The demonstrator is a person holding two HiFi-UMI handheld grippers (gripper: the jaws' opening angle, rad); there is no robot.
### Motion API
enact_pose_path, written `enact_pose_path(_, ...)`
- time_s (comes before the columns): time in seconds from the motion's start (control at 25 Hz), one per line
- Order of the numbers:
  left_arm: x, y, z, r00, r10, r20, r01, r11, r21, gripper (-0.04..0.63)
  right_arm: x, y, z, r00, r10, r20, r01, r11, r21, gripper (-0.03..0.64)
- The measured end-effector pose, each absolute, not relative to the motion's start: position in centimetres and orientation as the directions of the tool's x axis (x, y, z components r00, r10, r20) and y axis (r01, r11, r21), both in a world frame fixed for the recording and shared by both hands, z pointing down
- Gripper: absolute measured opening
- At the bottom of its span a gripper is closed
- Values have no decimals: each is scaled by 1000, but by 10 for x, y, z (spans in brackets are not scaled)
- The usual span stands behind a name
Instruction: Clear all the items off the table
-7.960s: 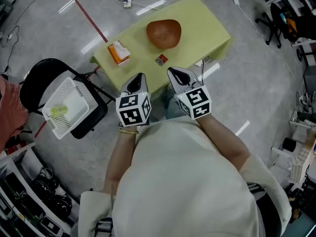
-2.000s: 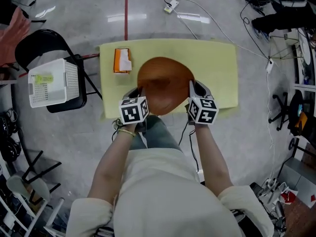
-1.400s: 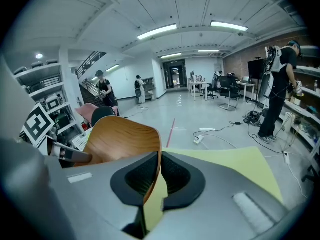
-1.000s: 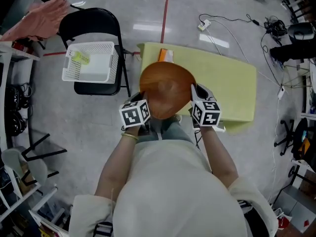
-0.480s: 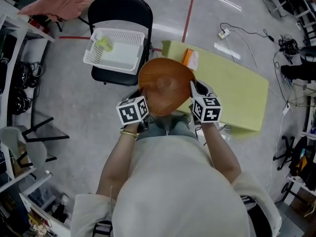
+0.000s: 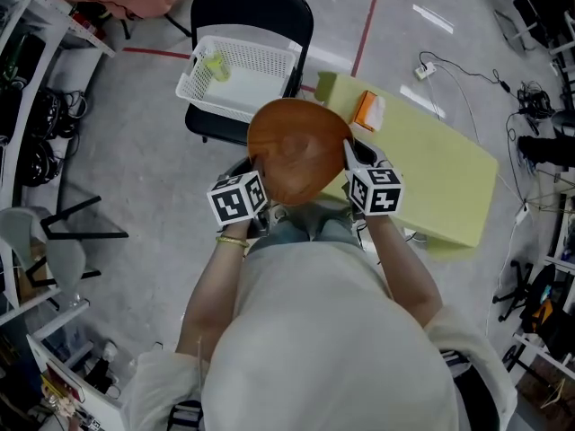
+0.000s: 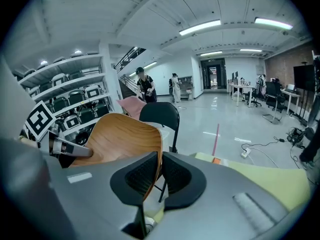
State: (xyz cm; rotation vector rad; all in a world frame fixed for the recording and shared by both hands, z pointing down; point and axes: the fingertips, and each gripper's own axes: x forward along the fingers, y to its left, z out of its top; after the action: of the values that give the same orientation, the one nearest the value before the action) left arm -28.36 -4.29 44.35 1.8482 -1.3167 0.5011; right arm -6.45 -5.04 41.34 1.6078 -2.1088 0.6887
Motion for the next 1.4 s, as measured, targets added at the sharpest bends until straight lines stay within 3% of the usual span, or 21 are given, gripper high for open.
enact_pose_path(0.64, -367, -50, 441, 311, -663, 681, -917, -20, 398, 31, -150, -82, 409, -349, -737, 579, -932, 335, -135, 28)
enact_pose_path(1.4, -395, -126, 459, 248, -664, 706, -914, 82, 398, 29, -183, -181, 426, -426, -672, 606, -891, 429, -151, 27)
